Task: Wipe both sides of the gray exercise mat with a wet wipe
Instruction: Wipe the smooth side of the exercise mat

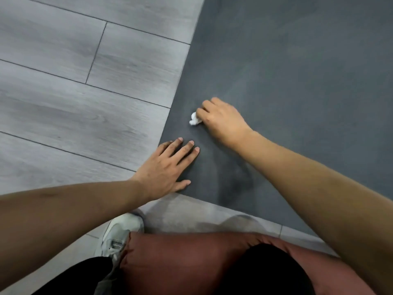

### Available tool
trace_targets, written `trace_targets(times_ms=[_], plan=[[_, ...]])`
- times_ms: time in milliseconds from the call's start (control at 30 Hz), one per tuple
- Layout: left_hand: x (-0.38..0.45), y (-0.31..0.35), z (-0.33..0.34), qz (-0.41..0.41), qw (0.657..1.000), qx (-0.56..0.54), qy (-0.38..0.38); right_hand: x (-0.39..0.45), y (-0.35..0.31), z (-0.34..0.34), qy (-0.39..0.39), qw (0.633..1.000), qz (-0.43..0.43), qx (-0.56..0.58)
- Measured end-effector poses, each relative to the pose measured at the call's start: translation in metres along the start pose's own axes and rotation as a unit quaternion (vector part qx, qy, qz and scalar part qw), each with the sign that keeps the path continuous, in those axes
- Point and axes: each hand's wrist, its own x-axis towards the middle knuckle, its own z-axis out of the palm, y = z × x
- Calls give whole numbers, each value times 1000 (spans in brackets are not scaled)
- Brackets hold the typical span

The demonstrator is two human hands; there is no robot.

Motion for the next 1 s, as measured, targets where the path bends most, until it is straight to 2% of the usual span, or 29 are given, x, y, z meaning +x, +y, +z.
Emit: trace_targets(times_ms=[67, 133, 167, 200, 233, 300, 367, 400, 467, 533, 600, 667, 733, 800, 833, 900, 933, 1000], plan=[[0, -1, -3, -3, 1000, -4, 2, 16, 54, -13, 58, 991, 107, -62], [3, -4, -10, 3, 1000, -21, 3, 18, 105, -23, 43, 955, 287, -56], [7, -6, -12, 9, 999, -39, 9, 15, 118, -22, 37, 934, 354, -39], [12, -8, -14, 8, 997, -70, 25, 14, 116, -19, 47, 921, 385, -21], [18, -10, -18, -12, 992, -119, 45, 13, 101, -13, 58, 921, 386, -8], [33, -21, -25, -105, 960, -250, 67, 6, 53, 5, 99, 933, 346, 4], [45, -37, -28, -204, 917, -335, 73, -14, -5, 20, 124, 955, 264, 59], [50, -46, -28, -227, 906, -348, 78, -28, -32, 26, 102, 967, 217, 80], [57, -61, -27, -227, 904, -353, 86, -48, -63, 29, 50, 987, 128, 77], [59, -70, -28, -200, 924, -315, 83, -47, -49, 26, 41, 995, 76, 52], [60, -73, -29, -177, 947, -257, 68, -31, -9, 17, 87, 989, 121, -23], [60, -75, -31, -175, 962, -202, 49, -15, 45, 3, 128, 954, 263, -71], [59, -78, -31, -177, 969, -168, 36, -6, 82, -4, 101, 910, 399, -43], [58, -79, -32, -177, 964, -198, 32, 0, 74, -1, 94, 886, 453, 2], [59, -80, -34, -187, 950, -245, 38, 3, 54, 4, 94, 895, 435, 20], [65, -83, -41, -228, 915, -331, 46, -1, -5, 20, 123, 932, 334, 65], [70, -87, -45, -245, 906, -342, 34, -8, -36, 29, 121, 951, 271, 88], [85, -100, -55, -247, 913, -323, -13, -26, -73, 36, 87, 974, 186, 98]])
